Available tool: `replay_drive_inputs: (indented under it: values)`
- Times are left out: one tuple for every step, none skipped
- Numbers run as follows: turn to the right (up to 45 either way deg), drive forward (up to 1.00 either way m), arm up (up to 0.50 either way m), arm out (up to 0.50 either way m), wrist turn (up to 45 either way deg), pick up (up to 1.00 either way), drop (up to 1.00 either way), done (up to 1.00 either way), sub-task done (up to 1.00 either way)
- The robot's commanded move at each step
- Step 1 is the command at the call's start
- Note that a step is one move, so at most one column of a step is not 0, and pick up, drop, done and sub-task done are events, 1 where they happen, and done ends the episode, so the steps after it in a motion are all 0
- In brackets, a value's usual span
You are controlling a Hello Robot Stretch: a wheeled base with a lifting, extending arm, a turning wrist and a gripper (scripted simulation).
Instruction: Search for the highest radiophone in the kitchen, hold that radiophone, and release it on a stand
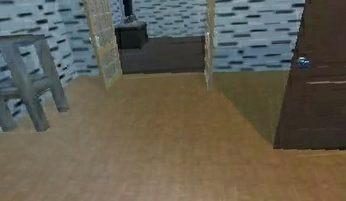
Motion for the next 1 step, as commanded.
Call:
replay_drive_inputs:
  values:
    - [0.0,1.00,0.00,0.00,0.0,0.00,0.00,0.00,0.00]
